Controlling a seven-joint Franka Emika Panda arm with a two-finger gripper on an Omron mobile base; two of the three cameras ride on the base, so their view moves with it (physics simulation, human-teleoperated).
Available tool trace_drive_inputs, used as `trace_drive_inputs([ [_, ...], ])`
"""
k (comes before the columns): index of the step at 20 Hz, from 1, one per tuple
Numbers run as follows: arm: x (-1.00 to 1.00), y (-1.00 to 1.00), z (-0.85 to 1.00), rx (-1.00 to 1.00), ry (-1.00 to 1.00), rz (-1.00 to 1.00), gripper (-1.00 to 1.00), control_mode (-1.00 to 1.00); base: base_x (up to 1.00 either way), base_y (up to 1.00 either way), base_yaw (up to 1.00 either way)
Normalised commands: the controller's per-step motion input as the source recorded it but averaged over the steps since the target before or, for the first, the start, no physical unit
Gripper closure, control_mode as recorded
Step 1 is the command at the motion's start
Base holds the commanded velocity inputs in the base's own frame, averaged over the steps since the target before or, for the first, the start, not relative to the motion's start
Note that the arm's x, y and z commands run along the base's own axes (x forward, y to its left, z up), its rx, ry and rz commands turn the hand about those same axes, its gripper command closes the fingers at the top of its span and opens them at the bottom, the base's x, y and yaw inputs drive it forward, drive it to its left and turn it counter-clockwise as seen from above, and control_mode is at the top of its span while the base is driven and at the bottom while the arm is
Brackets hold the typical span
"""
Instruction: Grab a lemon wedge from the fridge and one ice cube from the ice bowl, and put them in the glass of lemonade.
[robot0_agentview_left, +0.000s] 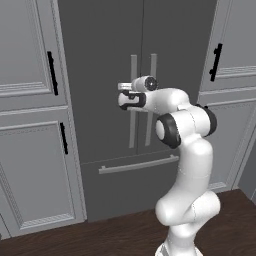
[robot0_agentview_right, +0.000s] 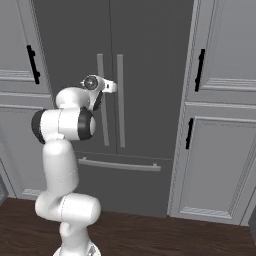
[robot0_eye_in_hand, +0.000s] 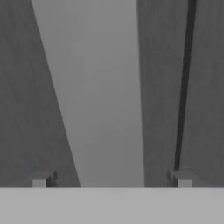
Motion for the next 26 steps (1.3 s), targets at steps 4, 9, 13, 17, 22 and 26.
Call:
trace_drive_inputs([
  [4, 0.7, 0.0, -0.26, -0.01, -0.04, 0.0, 1.0, -1.0, 0.0, 0.0, 0.0],
  [9, -0.01, 0.0, 0.15, -0.02, 0.33, 0.0, 1.0, -1.0, 0.0, 0.0, 0.0],
  [13, -0.62, 0.06, 0.63, -0.14, 0.42, 0.0, 1.0, -1.0, 0.0, 0.0, 0.0],
  [17, -1.0, 0.26, 0.49, -0.16, 0.18, 0.0, 1.0, -1.0, 0.0, 0.0, 0.0],
  [22, -1.0, 0.57, 0.11, -0.12, 0.0, 0.0, 1.0, -1.0, 0.0, 0.0, 0.0],
  [26, -1.0, 0.7, 0.0, -0.04, -0.17, 0.0, 1.0, -1.0, 0.0, 0.0, 0.0],
])
